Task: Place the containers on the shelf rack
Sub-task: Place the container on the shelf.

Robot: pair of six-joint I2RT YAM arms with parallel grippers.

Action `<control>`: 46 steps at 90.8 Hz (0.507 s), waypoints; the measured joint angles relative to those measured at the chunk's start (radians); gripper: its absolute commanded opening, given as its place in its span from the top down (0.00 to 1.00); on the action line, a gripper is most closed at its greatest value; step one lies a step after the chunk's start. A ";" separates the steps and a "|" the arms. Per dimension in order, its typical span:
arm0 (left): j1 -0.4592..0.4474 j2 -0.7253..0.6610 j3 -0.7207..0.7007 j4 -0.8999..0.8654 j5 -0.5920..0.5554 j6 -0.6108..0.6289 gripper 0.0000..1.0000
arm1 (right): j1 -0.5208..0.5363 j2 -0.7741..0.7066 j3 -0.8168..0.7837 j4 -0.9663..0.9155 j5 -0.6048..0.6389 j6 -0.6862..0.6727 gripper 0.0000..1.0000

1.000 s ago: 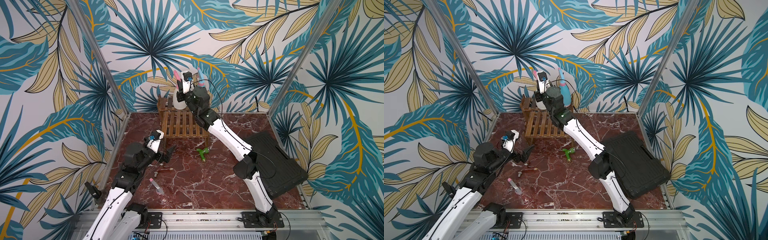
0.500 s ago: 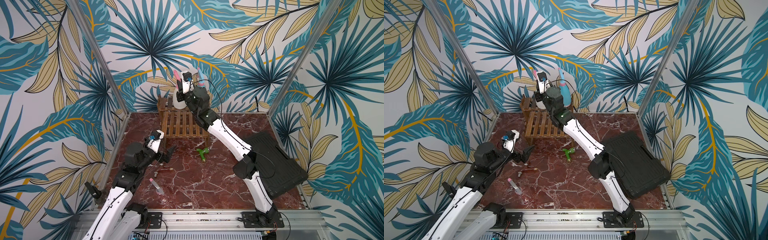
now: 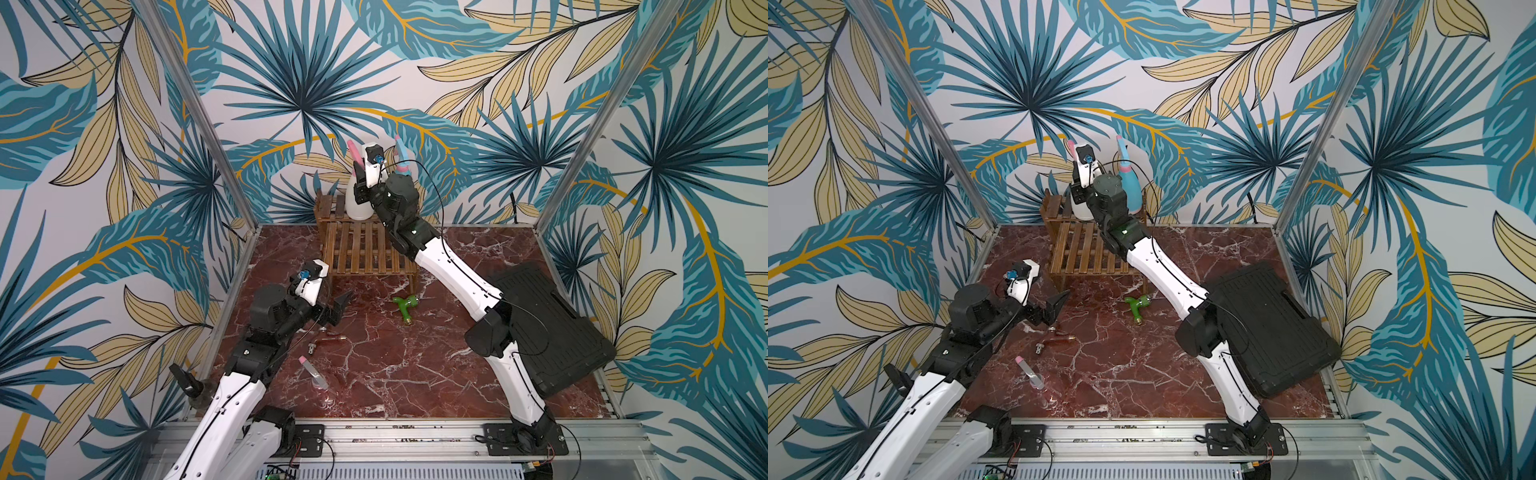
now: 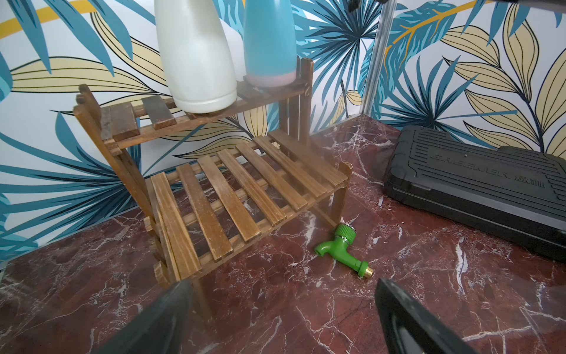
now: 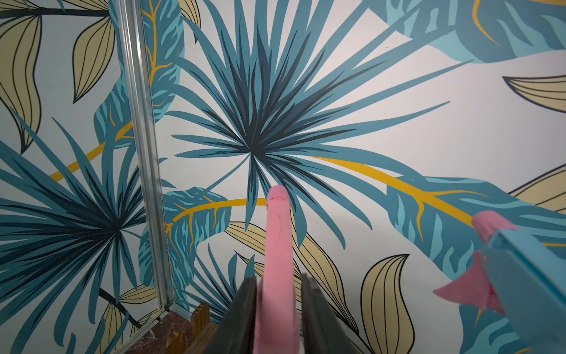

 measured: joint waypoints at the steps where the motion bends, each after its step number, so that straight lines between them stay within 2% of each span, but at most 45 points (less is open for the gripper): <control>1: 0.000 0.000 0.000 0.000 0.000 0.000 0.00 | -0.001 0.000 0.000 0.000 0.000 -0.002 0.63; 21: 0.000 0.000 0.000 0.000 0.000 0.000 0.00 | -0.003 0.000 0.000 -0.001 -0.013 -0.001 0.39; 36: 0.000 -0.008 0.000 -0.003 -0.008 -0.002 0.00 | -0.004 -0.025 -0.045 -0.005 -0.043 -0.007 0.29; 46: 0.001 -0.039 0.000 -0.028 -0.016 -0.008 0.00 | -0.004 -0.061 -0.070 -0.022 -0.077 -0.010 0.17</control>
